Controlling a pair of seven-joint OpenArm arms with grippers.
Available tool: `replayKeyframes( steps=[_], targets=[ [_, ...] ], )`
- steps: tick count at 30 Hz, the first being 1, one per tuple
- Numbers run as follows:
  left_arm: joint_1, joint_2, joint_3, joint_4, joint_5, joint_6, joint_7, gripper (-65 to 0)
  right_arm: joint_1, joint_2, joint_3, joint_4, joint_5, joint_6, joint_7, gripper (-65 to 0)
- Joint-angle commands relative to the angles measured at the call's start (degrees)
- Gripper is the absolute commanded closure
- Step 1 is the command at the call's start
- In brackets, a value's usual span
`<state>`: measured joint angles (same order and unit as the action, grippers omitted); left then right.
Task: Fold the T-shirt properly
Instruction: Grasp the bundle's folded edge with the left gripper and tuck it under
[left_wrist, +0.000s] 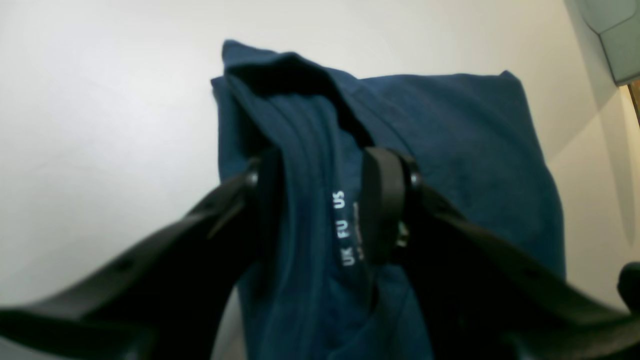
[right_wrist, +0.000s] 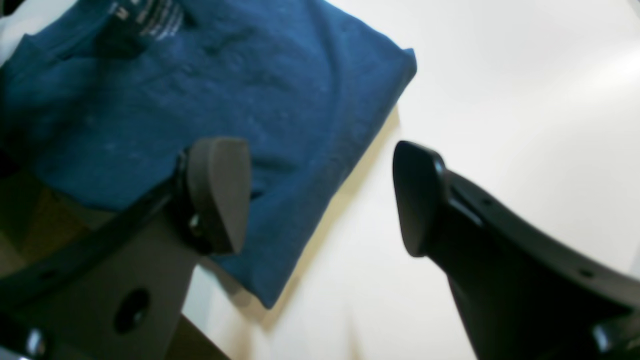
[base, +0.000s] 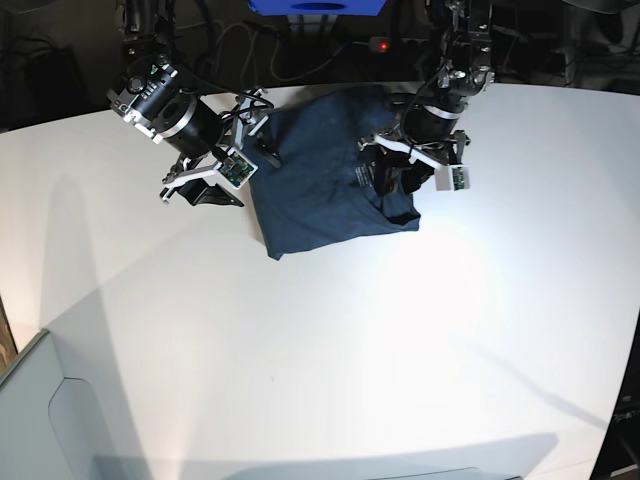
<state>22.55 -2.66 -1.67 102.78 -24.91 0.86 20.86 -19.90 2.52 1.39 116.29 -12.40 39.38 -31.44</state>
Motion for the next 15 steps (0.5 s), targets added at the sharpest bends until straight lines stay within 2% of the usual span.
replayKeyframes(
  steps=[1,6,15],
  targets=[
    [-0.1,0.4,-1.3,0.8,-0.3,-0.4,-1.2,-25.2,0.1,0.0,0.1,0.9,0.9,0.6,1.4,-42.6],
    [-2.0,1.7,-4.7,-2.5,-0.4,-0.4,-1.0,-25.1,0.1,0.0,0.1,0.9,0.9,0.6,1.4,-42.6],
    [-3.8,1.8,-4.6,-3.3,-0.4,-0.6,-1.0,-25.1,0.2,0.0,0.1,0.9,0.9,0.6,1.4,-42.6]
  ],
)
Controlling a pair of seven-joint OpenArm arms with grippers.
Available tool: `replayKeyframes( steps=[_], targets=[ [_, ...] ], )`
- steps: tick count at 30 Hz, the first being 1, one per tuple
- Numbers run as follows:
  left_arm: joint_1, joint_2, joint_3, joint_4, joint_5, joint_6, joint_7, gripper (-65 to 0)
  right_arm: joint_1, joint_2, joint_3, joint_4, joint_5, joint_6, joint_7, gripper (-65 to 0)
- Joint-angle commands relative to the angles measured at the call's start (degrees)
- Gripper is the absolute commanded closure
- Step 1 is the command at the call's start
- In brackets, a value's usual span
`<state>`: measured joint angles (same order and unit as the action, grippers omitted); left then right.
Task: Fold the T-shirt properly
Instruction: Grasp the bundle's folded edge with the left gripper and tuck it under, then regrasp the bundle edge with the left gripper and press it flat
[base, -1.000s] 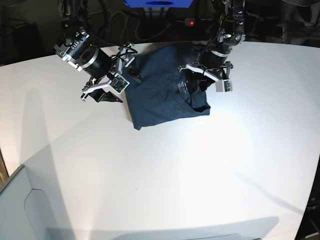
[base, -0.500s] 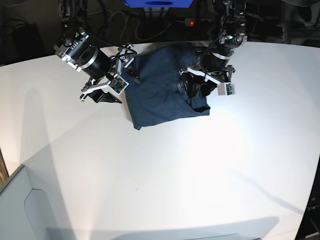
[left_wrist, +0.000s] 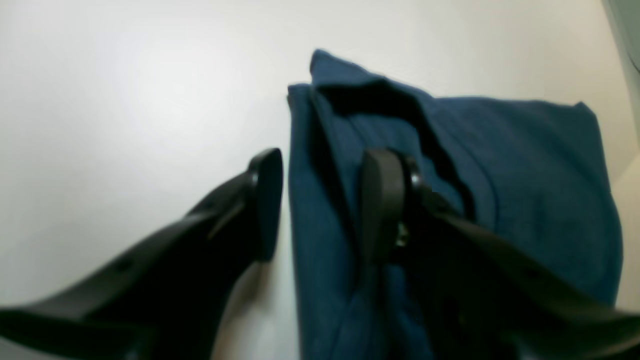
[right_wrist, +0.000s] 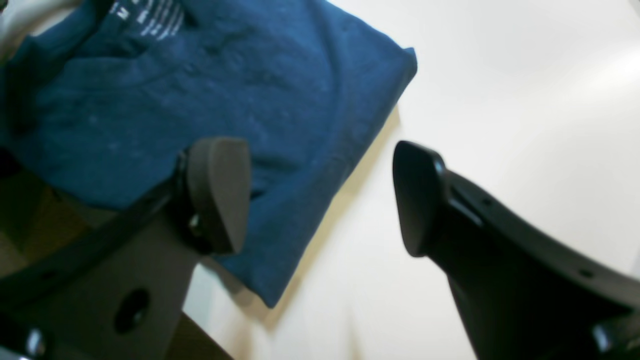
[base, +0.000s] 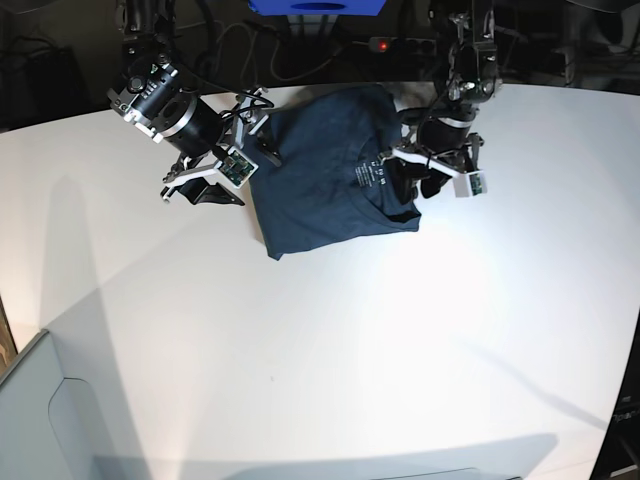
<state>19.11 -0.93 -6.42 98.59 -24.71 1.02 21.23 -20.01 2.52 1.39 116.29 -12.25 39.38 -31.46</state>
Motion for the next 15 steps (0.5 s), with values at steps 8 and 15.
replayKeyframes(
  steps=[8,15],
  targets=[
    [-2.0,0.1,1.7,-0.4,-0.7,-0.6,-1.2,-25.0,0.0,0.0,0.1,0.9,0.8,0.6,1.4,-42.6],
    [-3.1,0.1,1.7,-4.7,-0.7,-0.8,-1.5,-13.6,-0.2,0.8,0.2,0.9,0.8,0.6,1.4,-42.6]
  ],
)
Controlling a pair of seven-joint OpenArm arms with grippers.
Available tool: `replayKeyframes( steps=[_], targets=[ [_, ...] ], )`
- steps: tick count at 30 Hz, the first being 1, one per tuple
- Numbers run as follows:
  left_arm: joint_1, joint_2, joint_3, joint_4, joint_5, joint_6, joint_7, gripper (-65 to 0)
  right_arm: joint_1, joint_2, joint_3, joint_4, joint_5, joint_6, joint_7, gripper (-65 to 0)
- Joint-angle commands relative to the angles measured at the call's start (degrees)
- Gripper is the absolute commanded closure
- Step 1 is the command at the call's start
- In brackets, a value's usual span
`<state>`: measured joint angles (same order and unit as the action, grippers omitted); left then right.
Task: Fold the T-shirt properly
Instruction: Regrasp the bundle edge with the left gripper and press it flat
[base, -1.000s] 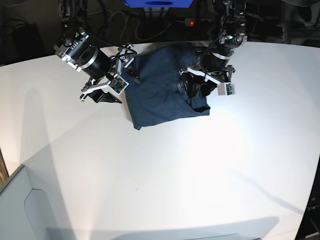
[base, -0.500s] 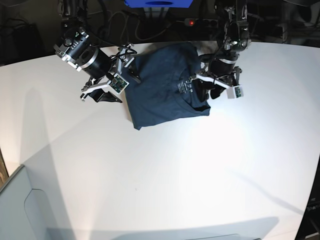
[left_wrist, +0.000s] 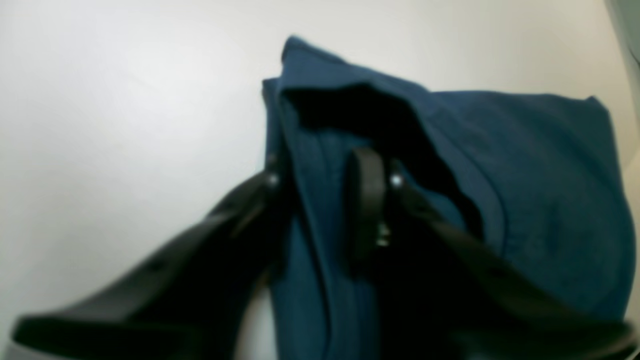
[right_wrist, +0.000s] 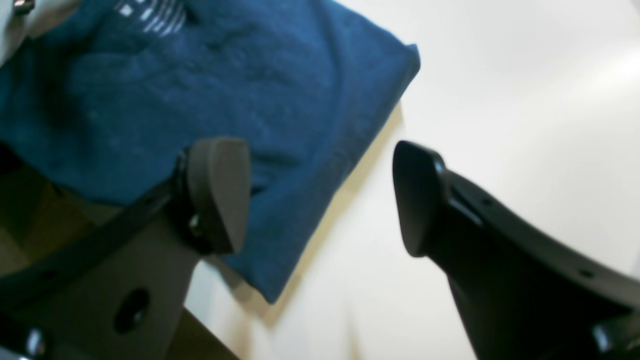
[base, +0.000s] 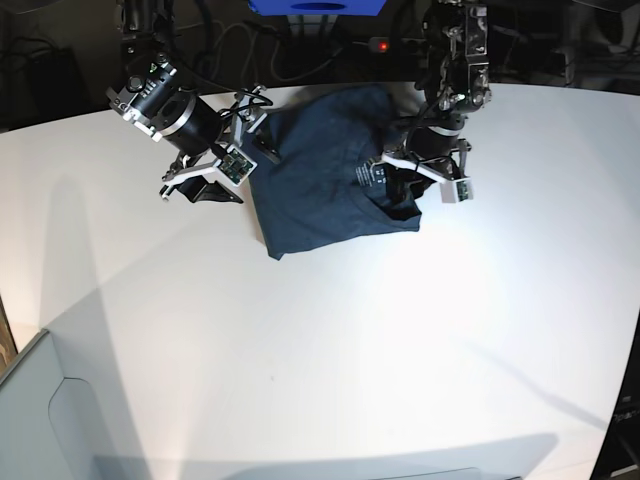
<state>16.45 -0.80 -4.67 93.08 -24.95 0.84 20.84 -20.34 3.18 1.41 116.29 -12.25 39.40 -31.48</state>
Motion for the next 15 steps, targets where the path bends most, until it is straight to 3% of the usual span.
replayKeyframes(
  steps=[1,11,15],
  targets=[
    [-0.4,0.0,0.0,0.9,-0.4,-0.6,-1.2,-11.6,0.2,0.1,0.1,0.9,0.8,0.6,1.4,-42.6],
    [0.0,0.0,-0.6,4.7,-0.4,-0.4,-1.2,0.0,0.6,0.1,0.1,0.9,0.8,0.6,1.4,-42.6],
    [0.5,-0.2,-0.6,5.9,-0.4,-0.4,-1.2,0.0,0.7,0.1,0.1,0.9,0.8,0.6,1.4,-42.6]
  ],
)
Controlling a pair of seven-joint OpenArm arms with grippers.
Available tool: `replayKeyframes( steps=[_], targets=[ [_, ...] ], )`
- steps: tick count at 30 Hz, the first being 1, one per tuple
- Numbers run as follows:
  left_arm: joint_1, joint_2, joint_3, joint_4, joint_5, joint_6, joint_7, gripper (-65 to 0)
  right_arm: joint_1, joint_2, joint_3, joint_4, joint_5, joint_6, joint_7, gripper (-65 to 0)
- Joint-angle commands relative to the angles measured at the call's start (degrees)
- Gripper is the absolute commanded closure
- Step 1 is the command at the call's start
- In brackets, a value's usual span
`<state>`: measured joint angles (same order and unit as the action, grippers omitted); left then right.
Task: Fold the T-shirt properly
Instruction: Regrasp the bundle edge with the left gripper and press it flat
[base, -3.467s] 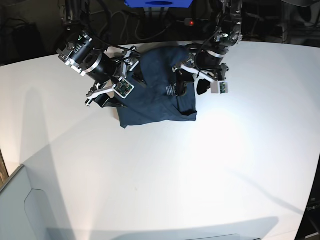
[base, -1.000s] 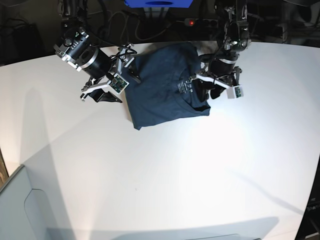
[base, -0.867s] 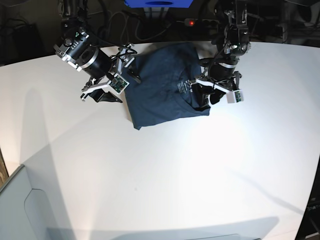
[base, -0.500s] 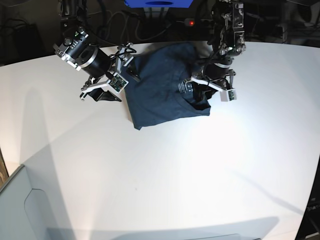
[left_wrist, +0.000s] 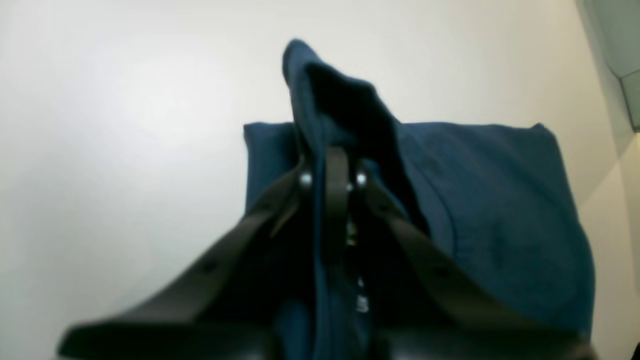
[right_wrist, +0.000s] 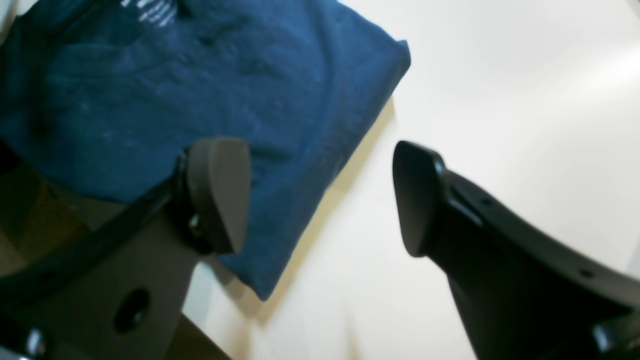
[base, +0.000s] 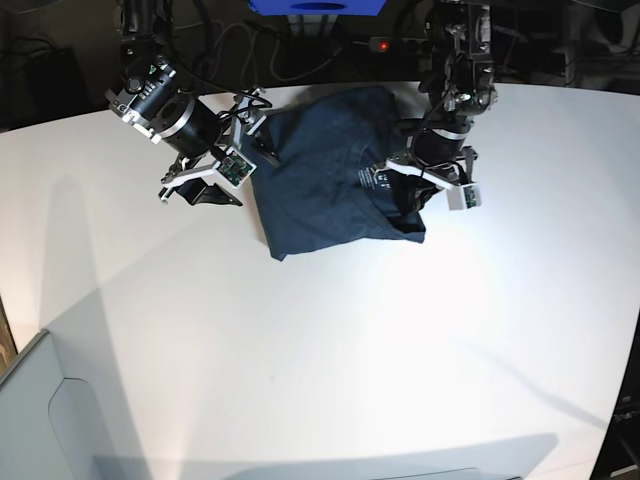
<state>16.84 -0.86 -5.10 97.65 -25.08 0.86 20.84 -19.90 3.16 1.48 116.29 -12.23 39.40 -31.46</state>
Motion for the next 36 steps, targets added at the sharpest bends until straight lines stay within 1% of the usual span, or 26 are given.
replayKeyframes(
  steps=[1,14,15,19,21,22,26,31,34,36],
  targets=[
    [0.3,-0.1,-0.1,1.3,-0.3,-0.4,-1.2,0.0,0.3,0.1,0.1,0.9,0.8,0.6,1.4,-42.6],
    [1.6,-0.6,-0.1,0.7,-0.2,-0.4,-0.8,0.0,0.3,0.1,-0.1,0.9,0.8,0.6,1.4,-42.7],
    [2.0,-0.6,-0.2,0.9,-0.2,-0.4,-0.8,-3.0,0.3,0.1,-0.2,0.9,0.8,0.6,1.4,-42.7],
    [2.9,-0.5,-2.0,1.4,-0.2,-0.3,-0.8,-19.3,0.3,0.1,-0.3,0.9,0.8,0.6,1.4,-42.7],
    [3.3,-0.6,-2.2,2.2,-0.2,-0.4,-0.8,-24.8,0.3,0.1,-0.3,0.9,0.8,0.6,1.4,-42.7],
    [3.9,-0.6,-2.2,3.0,-0.2,-0.4,-0.8,-26.3,0.3,0.1,-0.3,0.9,0.8,0.6,1.4,-42.7],
    [6.7,-0.2,-4.0,5.3,-0.2,-0.6,-0.8,-27.2,0.3,0.1,-0.3,0.9,0.8,0.6,1.4,-42.7],
    [6.9,0.1,-3.6,4.4,-0.3,-0.6,-0.9,-27.2,0.3,-0.1,-0.4,0.9,0.8,0.6,1.4,-42.7],
    [7.0,1.4,-3.6,4.0,-0.3,-0.6,-0.8,-27.2,0.2,-0.1,-0.4,0.9,0.8,0.6,1.4,-42.7],
    [7.1,1.6,-3.6,3.9,-0.3,-0.7,-0.8,-27.2,0.2,-0.1,-0.4,0.9,0.8,0.6,1.4,-42.7]
  ],
)
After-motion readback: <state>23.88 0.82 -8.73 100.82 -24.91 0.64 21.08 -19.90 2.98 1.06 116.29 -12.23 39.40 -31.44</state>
